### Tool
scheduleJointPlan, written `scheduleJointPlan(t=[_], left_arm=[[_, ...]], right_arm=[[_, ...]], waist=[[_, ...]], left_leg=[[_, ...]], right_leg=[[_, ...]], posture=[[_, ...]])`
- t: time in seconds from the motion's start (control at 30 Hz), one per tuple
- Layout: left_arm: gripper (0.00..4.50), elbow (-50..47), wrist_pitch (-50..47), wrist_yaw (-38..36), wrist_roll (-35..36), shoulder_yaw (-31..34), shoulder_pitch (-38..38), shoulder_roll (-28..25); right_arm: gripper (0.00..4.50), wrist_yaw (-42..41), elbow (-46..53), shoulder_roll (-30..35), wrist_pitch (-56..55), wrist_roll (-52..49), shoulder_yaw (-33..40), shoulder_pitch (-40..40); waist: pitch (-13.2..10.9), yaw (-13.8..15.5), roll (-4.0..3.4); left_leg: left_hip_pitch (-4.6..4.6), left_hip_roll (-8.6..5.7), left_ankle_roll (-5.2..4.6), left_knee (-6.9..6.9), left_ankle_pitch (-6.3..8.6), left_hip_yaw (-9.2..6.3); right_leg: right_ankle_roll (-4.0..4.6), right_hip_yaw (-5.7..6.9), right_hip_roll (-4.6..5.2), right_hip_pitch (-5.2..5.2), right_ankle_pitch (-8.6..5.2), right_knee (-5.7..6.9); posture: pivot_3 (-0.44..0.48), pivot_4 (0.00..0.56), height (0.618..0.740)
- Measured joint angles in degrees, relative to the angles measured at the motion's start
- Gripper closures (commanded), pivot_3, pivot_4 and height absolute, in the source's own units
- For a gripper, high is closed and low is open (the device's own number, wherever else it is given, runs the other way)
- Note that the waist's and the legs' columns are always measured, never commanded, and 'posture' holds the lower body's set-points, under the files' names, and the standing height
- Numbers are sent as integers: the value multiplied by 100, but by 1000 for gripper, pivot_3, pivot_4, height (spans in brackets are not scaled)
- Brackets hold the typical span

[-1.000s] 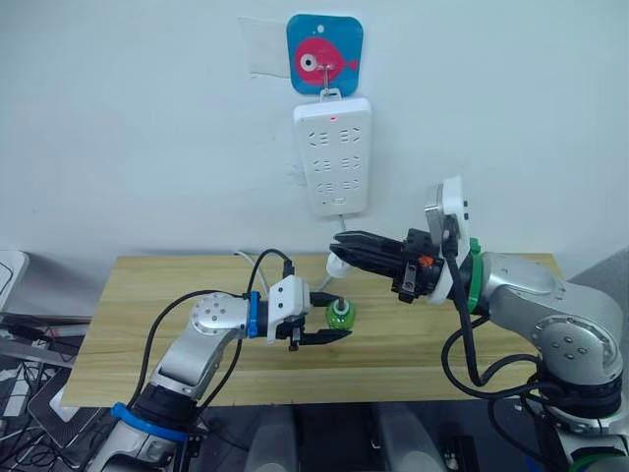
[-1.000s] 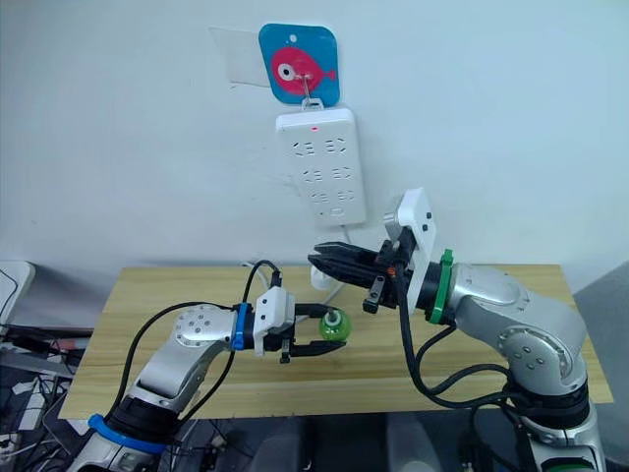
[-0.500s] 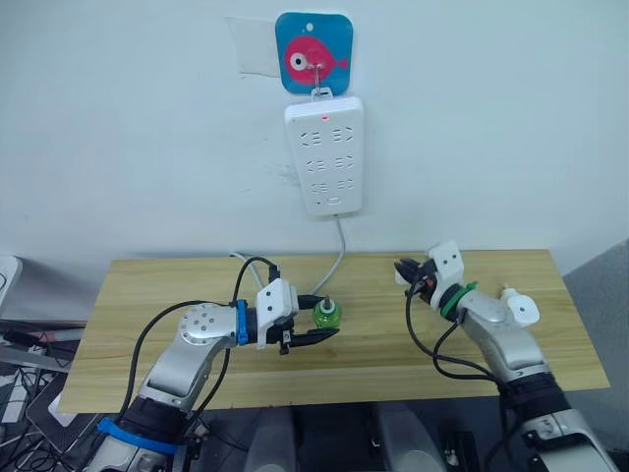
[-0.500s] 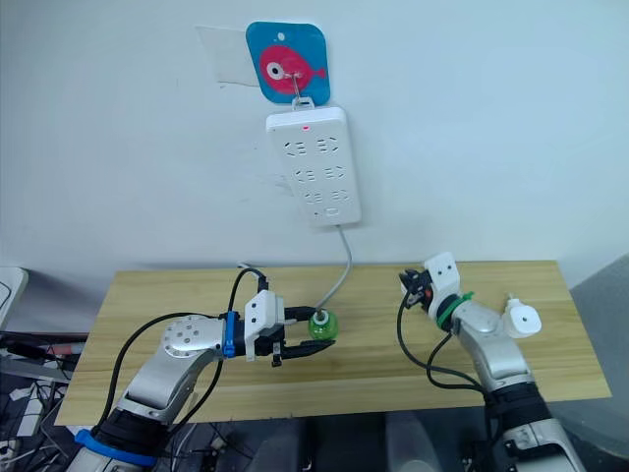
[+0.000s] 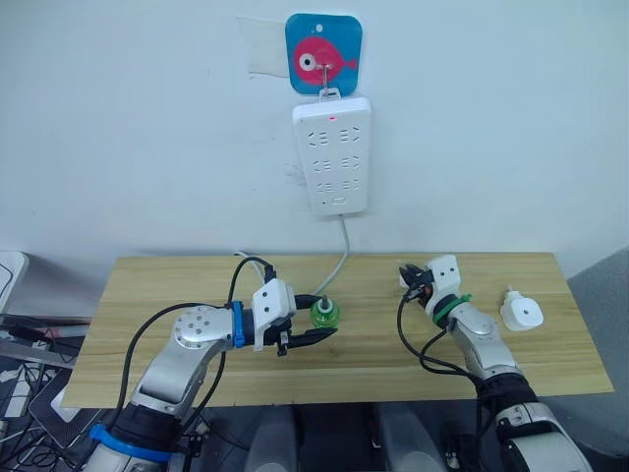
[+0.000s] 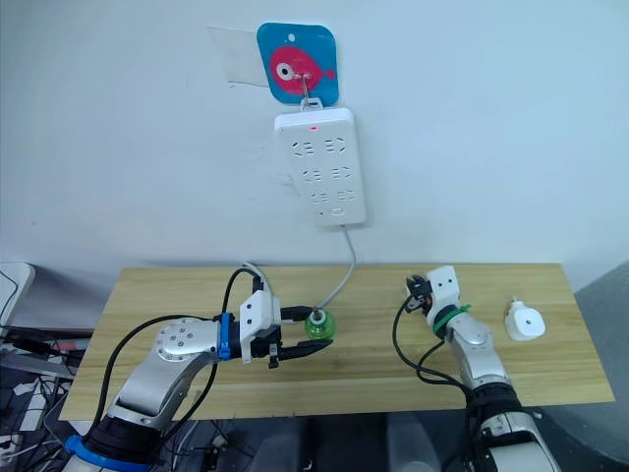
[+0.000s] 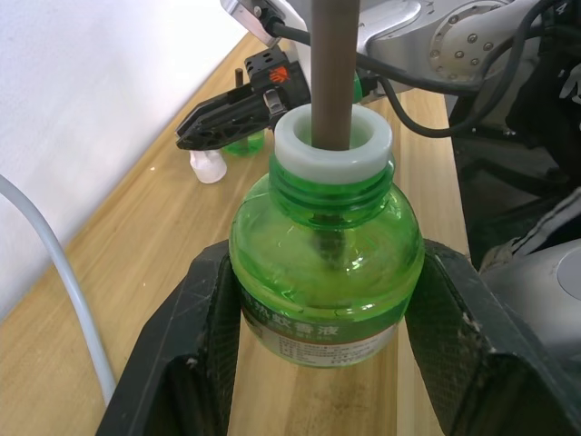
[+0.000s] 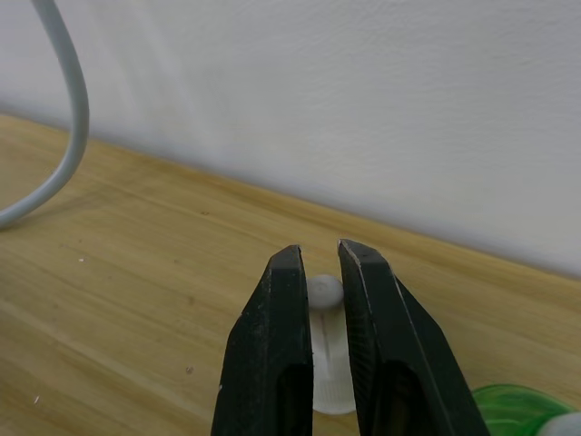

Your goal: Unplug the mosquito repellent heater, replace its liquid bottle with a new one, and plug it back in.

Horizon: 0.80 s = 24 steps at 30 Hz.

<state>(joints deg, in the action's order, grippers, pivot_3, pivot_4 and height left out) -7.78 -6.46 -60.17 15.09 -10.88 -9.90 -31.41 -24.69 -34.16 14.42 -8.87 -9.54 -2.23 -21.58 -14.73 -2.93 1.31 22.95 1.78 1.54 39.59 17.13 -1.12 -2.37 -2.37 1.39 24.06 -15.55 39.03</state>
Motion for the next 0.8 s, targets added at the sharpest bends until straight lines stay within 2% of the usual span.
scheduleJointPlan(t=[0.13,0.2,0.23,0.3,0.43,0.53,0.63,0.8], left_arm=[[2301,0,-36,-2,0,-2,-41,4],[2301,1,-40,-1,3,1,-45,1],[2301,-1,-41,0,3,-1,-46,5],[2301,2,-40,2,3,0,-44,3],[2301,23,-29,12,2,3,-43,6],[2301,140,25,-3,1,3,-84,9],[2301,179,70,-56,0,1,-180,9],[2301,288,110,-181,1,-1,-380,8]], right_arm=[[2393,-41,71,-16,1,-4,51,80],[1787,-166,473,70,47,-25,53,318],[1344,-226,728,121,110,-61,70,443],[729,-432,1516,281,361,-146,78,721],[729,-1080,3407,739,1655,-943,-20,946],[1355,-1758,4461,1245,2696,-1602,-229,892],[2358,-2367,4790,1672,3379,-1950,-444,780],[2358,-3134,5003,2045,3915,-2146,-723,395]], waist=[[0,0,0],[0,18,0],[0,18,0],[0,20,-2],[-1,8,-4],[-1,4,-4],[-1,2,-4],[-1,1,-3]], left_leg=[[0,0,0,1,0,1],[2,0,0,0,0,0],[3,-1,0,1,0,1],[2,-1,0,2,0,2],[0,2,-1,4,0,-4],[2,-3,-1,3,0,-14],[3,-8,-1,8,0,-12],[3,-14,-1,13,1,-13]], right_leg=[[0,-1,2,0,0,0],[0,0,3,-1,0,-1],[0,-2,4,0,0,-1],[-1,-2,5,0,0,1],[0,0,0,-1,0,4],[-1,9,-6,-4,0,-2],[-1,7,-3,-5,0,-2],[-1,11,-5,-8,0,-3]], posture=[[-27,237,740],[-28,237,740],[-33,238,740],[-41,239,740],[-63,235,740],[-72,234,740],[-72,230,740],[-61,226,740]])
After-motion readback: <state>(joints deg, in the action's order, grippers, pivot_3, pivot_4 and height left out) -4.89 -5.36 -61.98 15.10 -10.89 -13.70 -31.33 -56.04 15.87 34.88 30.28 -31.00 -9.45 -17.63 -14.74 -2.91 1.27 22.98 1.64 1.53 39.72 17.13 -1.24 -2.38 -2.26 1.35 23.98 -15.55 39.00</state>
